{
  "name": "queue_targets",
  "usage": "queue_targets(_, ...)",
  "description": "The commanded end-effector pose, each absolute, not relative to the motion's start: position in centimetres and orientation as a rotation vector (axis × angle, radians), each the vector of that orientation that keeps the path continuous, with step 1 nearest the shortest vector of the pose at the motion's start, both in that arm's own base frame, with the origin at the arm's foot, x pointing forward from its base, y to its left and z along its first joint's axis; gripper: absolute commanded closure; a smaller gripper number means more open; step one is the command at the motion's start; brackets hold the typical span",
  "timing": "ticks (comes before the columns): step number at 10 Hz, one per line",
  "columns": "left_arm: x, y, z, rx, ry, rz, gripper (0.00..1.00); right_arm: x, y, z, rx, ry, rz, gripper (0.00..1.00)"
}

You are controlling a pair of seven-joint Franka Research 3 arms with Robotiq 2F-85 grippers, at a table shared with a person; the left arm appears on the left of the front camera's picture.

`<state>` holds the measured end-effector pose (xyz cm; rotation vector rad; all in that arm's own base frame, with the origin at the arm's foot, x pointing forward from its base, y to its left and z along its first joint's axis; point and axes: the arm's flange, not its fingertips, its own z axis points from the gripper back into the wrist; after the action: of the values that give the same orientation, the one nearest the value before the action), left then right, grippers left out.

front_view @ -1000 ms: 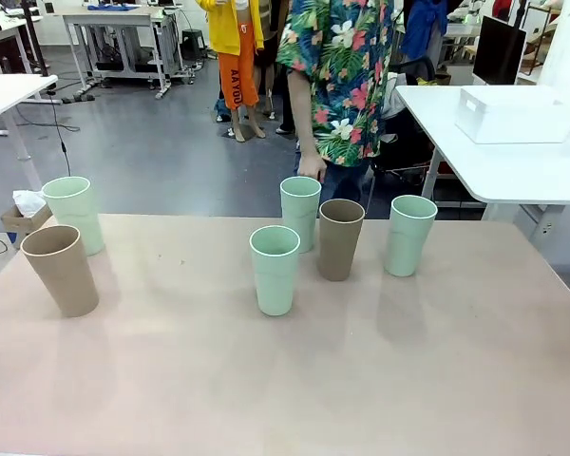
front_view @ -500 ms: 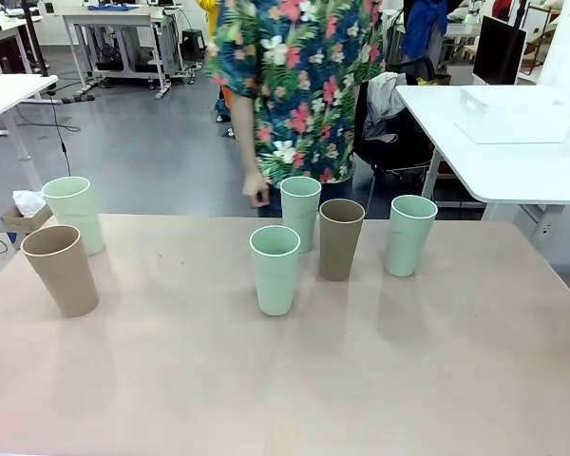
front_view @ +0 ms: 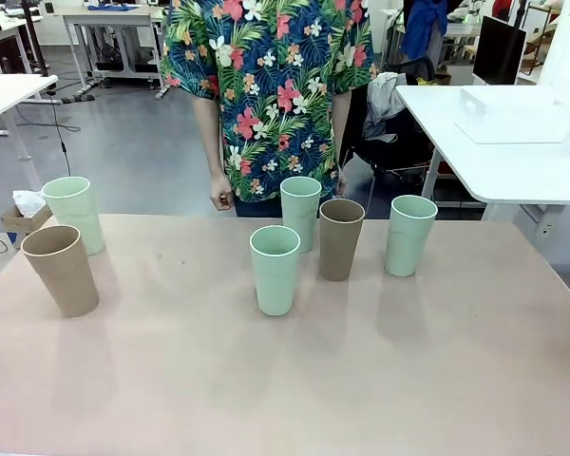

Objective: Stack the cups and store them in the basket.
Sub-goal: Pick up two Reusable plastic cups , one in each hand.

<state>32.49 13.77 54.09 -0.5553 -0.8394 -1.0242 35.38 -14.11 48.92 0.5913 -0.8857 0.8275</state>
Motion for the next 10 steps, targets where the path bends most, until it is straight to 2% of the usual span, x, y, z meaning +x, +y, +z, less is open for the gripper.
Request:
queue_targets(1, 32.54, 13.8, 54.21, -0.563, -0.864, -1.038, 0.0, 35.74, -14.15, 48.99, 0.596, -0.926, 0.844, 0.0)
queue_targets(10, 32.54, 13.8, 54.21, -0.563, -0.864, -1.038, 0.0, 35.74, -14.15, 48.99, 0.596, -0.926, 0.844, 0.0)
